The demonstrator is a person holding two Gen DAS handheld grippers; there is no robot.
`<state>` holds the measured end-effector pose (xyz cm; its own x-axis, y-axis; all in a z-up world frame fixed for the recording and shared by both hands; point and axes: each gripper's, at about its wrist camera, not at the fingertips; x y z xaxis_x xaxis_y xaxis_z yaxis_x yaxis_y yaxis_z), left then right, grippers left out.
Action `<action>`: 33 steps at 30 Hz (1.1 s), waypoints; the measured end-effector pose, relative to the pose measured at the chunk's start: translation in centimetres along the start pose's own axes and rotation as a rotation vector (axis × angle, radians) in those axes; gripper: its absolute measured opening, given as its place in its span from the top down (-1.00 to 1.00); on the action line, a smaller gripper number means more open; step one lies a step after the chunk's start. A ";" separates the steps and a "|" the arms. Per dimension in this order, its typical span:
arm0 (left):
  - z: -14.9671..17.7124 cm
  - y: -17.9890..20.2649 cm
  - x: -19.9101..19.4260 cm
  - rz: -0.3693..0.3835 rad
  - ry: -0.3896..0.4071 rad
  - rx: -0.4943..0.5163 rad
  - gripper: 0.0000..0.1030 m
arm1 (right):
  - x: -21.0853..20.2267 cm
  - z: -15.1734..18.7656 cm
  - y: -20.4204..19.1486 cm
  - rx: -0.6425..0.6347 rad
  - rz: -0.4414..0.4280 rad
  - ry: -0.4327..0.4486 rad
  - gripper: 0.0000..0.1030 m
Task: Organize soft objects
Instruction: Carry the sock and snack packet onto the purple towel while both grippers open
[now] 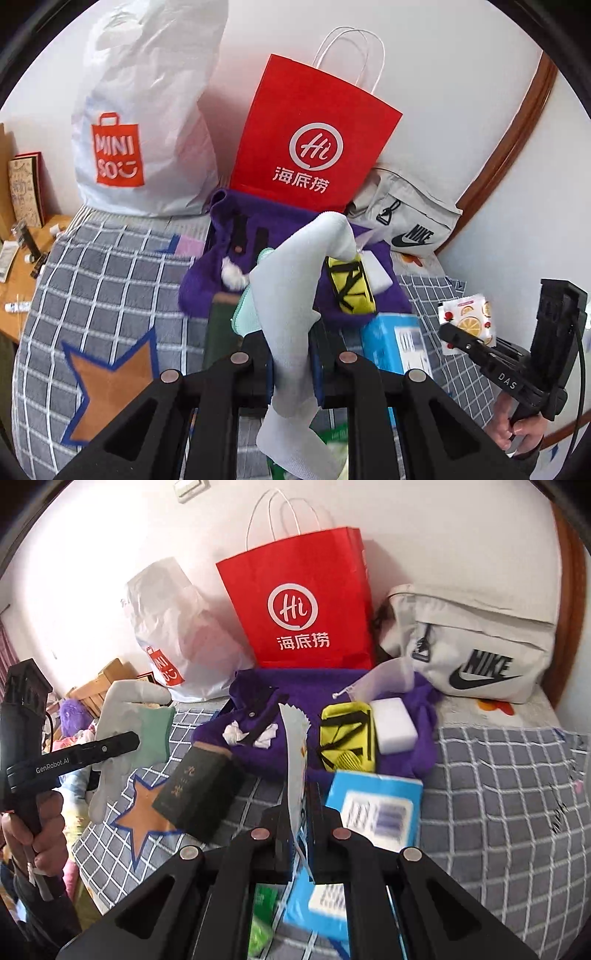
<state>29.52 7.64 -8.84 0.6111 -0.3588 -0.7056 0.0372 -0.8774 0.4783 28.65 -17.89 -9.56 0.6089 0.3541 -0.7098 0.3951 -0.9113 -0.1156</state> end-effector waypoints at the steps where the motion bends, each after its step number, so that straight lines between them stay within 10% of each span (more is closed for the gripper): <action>1: -0.4 0.1 0.4 -0.003 0.000 -0.005 0.71 | 0.6 -0.3 0.4 0.004 -0.011 -0.003 0.90; 33: -8.1 0.2 18.3 -0.055 -0.186 -0.052 0.68 | 16.5 -4.7 7.2 0.019 -0.199 -0.234 0.86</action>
<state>47.08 3.46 -17.42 0.4501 -0.3673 -0.8139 0.1105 -0.8816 0.4590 44.81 -17.59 -18.86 0.3450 0.4697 -0.8127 0.4765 -0.8336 -0.2795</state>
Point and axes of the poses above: each gripper's, at about its wrist camera, not at the fingertips, and x roughly the way its jaws point, y to its right, z to its underside, and after that the axes turned 13 degrees about -x, right-handed
